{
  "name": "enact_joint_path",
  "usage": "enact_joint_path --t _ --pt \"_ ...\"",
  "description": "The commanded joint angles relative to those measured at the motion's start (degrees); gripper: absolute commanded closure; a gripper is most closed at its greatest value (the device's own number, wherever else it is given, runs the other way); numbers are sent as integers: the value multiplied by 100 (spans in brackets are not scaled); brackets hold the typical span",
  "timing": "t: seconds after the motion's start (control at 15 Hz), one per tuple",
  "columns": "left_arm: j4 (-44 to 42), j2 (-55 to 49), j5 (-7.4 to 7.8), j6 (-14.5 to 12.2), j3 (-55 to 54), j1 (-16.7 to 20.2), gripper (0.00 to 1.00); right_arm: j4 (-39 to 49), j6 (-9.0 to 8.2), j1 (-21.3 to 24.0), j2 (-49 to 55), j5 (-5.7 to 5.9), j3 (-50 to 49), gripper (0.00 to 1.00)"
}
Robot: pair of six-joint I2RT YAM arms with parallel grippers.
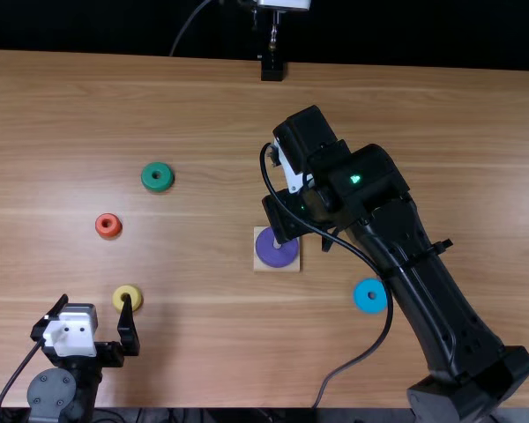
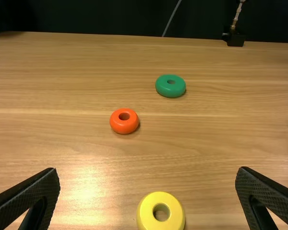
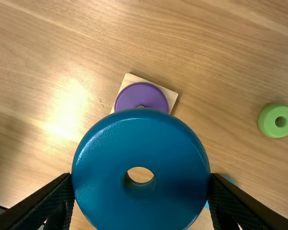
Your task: Build the Hanoi tower: stack the rings onto the peg from bottom to top in this color order: purple, dark blue, light blue, dark green, light green, yellow, orange.
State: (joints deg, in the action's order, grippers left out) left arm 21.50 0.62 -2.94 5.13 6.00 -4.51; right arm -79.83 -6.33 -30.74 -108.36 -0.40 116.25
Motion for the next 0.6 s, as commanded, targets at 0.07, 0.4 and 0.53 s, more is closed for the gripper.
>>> enact_joint_path --t 0.07,0.4,0.53 --pt "445 -62 51 -48 -600 29 0 14 -32 -64 122 -2 38 100" --pt "445 -62 51 -48 -600 29 0 14 -32 -204 -28 -2 65 100" --pt "445 -62 51 -48 -600 29 0 25 -53 -222 -63 -2 74 100"
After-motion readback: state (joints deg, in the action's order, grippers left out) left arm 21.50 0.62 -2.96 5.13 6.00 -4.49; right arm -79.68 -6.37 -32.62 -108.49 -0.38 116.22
